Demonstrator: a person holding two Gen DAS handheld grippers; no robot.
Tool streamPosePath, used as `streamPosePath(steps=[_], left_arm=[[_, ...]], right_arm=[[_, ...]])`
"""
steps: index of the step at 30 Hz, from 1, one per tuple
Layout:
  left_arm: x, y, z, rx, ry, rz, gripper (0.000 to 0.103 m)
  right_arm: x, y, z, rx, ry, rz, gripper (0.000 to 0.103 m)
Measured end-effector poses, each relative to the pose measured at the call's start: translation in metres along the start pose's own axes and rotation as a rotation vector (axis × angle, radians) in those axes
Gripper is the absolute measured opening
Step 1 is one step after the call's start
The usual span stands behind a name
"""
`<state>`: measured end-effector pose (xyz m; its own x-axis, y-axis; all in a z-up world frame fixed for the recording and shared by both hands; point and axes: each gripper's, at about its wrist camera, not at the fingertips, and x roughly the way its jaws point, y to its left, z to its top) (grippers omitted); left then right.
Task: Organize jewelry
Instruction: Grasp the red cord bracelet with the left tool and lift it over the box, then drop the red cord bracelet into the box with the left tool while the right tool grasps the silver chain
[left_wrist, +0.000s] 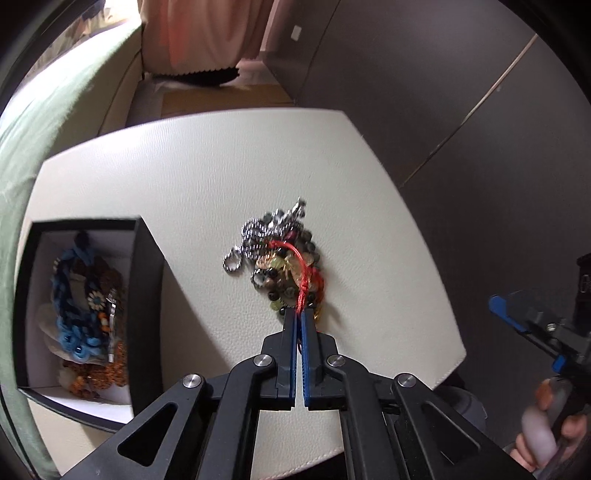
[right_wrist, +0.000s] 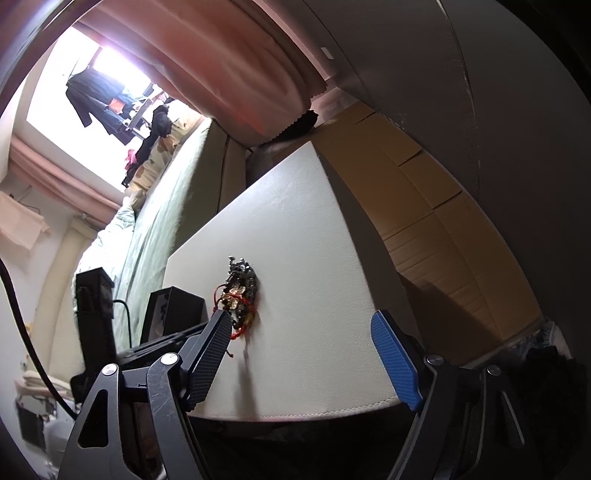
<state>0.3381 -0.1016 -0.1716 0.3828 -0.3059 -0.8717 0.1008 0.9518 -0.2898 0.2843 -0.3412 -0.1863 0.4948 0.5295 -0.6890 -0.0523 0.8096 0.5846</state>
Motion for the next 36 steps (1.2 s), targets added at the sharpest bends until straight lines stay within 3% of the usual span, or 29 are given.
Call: streamPosePath(steps=[4, 8, 20, 36], left_arm=[[-0.022, 0.002, 0.003, 0.005, -0.041, -0.014, 0.001], [-0.040, 0.007, 0.007, 0.002, -0.076, -0.014, 0.001], [-0.076, 0.036, 0.016, -0.040, -0.147, 0.006, 0.001], [-0.101, 0.083, 0.030, -0.100, -0.188, 0.039, 0.001]], right_arm=[[0.009, 0.014, -0.001, -0.014, 0.018, 0.016, 0.079], [0.019, 0.028, -0.001, -0.029, 0.049, 0.046, 0.069], [0.051, 0.067, 0.016, -0.058, 0.111, 0.083, 0.056], [0.119, 0.102, 0.049, -0.093, 0.180, 0.009, 0.052]])
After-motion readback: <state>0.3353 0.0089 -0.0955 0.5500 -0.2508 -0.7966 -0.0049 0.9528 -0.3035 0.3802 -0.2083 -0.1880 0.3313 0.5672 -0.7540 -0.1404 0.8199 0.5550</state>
